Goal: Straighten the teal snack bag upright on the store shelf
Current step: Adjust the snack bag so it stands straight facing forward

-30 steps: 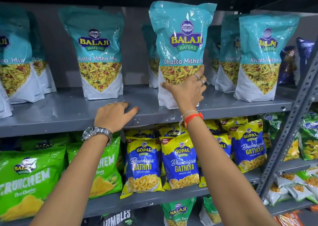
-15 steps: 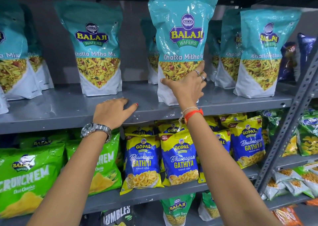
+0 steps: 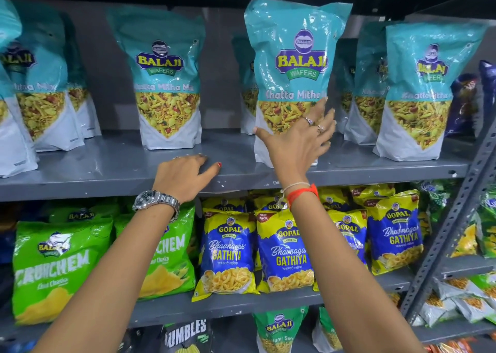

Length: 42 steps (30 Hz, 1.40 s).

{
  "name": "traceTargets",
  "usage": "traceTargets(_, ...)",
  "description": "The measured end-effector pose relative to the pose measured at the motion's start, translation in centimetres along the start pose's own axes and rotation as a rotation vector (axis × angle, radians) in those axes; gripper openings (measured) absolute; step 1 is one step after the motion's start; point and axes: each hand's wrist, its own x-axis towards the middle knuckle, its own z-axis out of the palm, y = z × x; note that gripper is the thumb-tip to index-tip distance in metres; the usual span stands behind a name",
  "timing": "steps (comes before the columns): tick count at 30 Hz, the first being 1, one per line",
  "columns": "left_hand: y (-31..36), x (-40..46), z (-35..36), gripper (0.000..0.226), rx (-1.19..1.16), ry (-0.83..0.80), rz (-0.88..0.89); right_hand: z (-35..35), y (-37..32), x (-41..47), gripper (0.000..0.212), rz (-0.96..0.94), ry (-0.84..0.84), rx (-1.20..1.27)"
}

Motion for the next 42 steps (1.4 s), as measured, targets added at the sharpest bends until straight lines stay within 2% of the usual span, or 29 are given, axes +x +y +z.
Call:
traceTargets(3, -1.0, -1.0, -0.7, 0.060, -0.030, -0.027, -0.016, 1.2, -0.5, -1.9, 0.107, -0.150, 0.189, 0.028)
traceTargets(4, -1.5, -1.3, -0.8, 0.064, -0.022, -0.030, -0.015, 1.6, -0.9, -2.5, 0.101, -0.208, 0.203, 0.026)
traceTargets(6, -3.4, -2.0, -1.2, 0.077, 0.006, -0.012, -0.012, 2.8, -2.3, -3.5, 0.096, -0.275, 0.128, -0.002)
traceTargets(9, -7.7, -2.9, -1.9, 0.085, -0.004, 0.021, -0.052, 4.8, -5.4, -4.2, 0.095, -0.261, 0.005, -0.054)
traceTargets(14, -15.7, -4.4, -2.9, 0.082, -0.032, 0.025, -0.094, 9.6, -10.9, -6.0, 0.094, -0.204, 0.025, -0.066)
traceTargets(17, -19.9, -5.2, -3.3, 0.086, -0.008, 0.083, -0.085, 13.3, -14.3, -7.2, 0.101, -0.152, -0.091, 0.048)
traceTargets(20, -22.1, -5.9, -3.1, 0.079, 0.002, 0.127, -0.034, 16.2, -16.9, -7.6, 0.129, 0.036, -0.223, 0.179)
traceTargets(23, -22.3, -6.1, -2.7, 0.069, 0.000, 0.163, 0.010, 17.5, -18.2, -7.6, 0.148, 0.147, -0.306, 0.161)
traceTargets(27, -22.3, -6.0, -2.5, 0.065, -0.006, 0.147, 0.017, 18.4, -18.4, -6.6, 0.147, 0.199, -0.326, 0.095)
traceTargets(32, -22.4, -6.1, -2.3, 0.062, -0.007, 0.144, 0.029, 18.2, -18.2, -6.7, 0.140, 0.170, -0.295, 0.089)
traceTargets(42, -22.2, -6.0, -2.2, 0.067, -0.026, 0.173, 0.019, 15.7, -17.7, -7.6, 0.138, 0.163, -0.274, 0.090)
